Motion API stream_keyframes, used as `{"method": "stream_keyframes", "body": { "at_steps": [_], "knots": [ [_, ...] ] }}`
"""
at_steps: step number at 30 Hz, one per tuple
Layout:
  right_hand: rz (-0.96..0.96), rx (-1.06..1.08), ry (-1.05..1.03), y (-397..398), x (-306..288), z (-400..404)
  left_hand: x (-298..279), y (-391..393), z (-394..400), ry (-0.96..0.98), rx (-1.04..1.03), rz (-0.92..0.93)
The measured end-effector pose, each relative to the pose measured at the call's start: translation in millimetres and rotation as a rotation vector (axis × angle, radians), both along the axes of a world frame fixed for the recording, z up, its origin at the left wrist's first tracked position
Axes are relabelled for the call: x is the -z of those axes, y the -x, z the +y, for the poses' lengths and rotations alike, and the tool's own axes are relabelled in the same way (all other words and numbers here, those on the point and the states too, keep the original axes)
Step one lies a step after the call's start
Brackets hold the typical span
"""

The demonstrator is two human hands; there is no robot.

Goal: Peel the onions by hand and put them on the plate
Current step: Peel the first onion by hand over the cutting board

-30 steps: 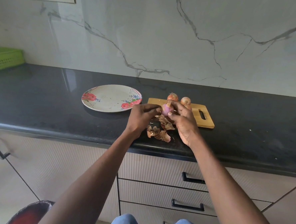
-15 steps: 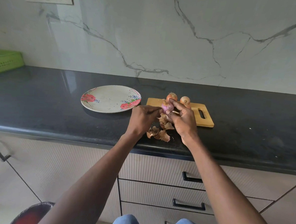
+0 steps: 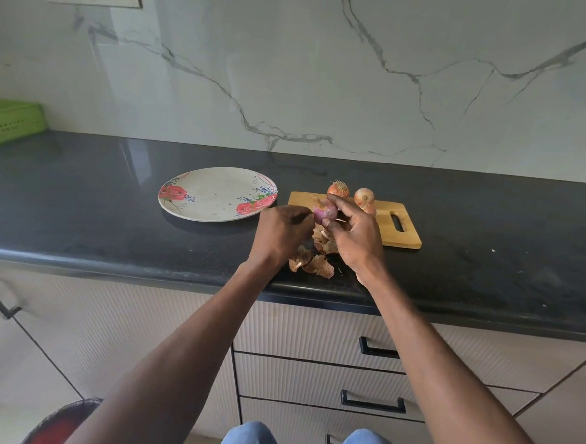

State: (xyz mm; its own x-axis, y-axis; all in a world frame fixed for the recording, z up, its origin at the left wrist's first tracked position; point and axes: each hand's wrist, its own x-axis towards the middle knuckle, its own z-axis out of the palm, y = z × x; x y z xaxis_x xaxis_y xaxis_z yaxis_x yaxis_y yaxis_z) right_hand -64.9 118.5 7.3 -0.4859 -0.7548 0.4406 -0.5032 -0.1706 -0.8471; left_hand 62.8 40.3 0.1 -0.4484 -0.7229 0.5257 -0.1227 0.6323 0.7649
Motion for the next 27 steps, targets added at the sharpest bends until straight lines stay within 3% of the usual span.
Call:
{"method": "stream_keyframes", "body": {
  "at_steps": [5,9,14,20,27],
  "knots": [
    [-0.104,-0.009,0.012,1.6,0.1,0.6,0.4,0.6,-1.1,-0.021,-0.024,-0.014],
    [-0.137,-0.018,0.031,5.3,3.6,-2.1,-3.1,-1.0,0.0,-0.100,-0.064,0.080],
    [-0.158,-0.040,0.059,9.1,6.1,-4.2,-2.9,-0.7,-2.1,-0.137,0.089,0.078],
    [-0.202,-0.094,0.062,7.3,6.0,-2.4,0.5,-5.4,-14.0,-0.493,0.279,0.297],
    [-0.228,-0.110,0.057,8.7,6.1,-1.8,-1.2,-5.9,-12.2,-0.479,0.295,0.319]
  ]
}}
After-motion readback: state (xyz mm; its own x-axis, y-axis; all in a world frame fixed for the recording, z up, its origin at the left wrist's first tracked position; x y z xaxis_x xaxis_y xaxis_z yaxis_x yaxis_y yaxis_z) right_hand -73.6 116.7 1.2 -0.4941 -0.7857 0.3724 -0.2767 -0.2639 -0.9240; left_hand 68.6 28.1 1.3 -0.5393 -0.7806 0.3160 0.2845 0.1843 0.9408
